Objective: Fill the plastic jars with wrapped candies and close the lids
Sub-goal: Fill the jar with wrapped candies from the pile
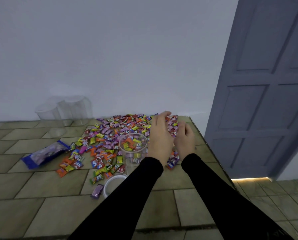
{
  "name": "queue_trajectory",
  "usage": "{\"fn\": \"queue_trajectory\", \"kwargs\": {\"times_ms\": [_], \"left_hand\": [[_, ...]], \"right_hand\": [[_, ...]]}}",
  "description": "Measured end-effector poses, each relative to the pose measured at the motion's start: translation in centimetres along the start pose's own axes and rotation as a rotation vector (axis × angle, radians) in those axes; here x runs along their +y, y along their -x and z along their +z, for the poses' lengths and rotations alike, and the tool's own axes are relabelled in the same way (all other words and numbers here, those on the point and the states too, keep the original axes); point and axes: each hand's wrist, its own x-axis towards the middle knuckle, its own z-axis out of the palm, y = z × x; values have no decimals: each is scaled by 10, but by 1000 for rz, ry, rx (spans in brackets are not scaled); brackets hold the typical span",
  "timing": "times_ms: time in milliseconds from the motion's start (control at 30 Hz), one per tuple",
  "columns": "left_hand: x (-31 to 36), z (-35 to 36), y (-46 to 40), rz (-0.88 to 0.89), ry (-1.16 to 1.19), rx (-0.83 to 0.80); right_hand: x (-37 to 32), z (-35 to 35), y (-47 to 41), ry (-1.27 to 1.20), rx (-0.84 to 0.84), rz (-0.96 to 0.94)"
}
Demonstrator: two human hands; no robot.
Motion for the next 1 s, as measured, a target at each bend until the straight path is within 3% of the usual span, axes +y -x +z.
{"fn": "queue_trajectory", "kwargs": {"times_ms": [233, 667, 833, 1000], "left_hand": [[-9, -59, -27, 2, 54, 183], [-66, -100, -20, -109, 100, 23], [-77, -95, -17, -188, 162, 12], [-84, -90, -16, -172, 154, 31]], "right_hand": [[-37, 36, 14, -58, -126, -75], [-41, 87, 27, -127, -219, -34], [-31, 94, 33, -102, -192, 0], [-28, 98, 35, -61, -189, -80]]}}
